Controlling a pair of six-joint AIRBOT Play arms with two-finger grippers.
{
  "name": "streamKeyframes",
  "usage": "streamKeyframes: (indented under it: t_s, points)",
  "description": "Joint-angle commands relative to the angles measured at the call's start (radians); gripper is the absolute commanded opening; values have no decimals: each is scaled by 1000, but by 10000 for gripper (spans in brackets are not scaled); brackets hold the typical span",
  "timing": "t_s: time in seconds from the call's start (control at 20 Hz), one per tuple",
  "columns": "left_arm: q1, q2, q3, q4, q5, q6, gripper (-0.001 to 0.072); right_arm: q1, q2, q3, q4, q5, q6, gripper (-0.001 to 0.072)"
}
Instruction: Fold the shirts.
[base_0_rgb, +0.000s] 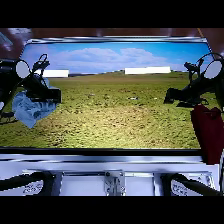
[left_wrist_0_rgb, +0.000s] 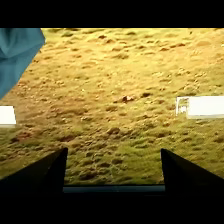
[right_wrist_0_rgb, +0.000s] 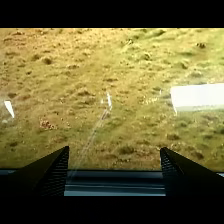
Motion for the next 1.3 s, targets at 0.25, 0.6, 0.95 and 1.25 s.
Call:
streamKeyframes:
  t_s: [0.25, 0.6, 0.95, 1.25]
  points:
    - [0, 0, 0, 0, 0, 0, 667, -1, 0, 0, 0, 0, 0, 696]
    - [0, 0, 0, 0, 0, 0, 667, -1, 0, 0, 0, 0, 0, 697]
    - [0, 0, 0, -4, 84, -12, 667, -1, 0, 0, 17, -57, 11, 697]
    - [18, -22, 13, 61, 259, -23, 668, 0, -1, 0, -16, -97, -23, 697]
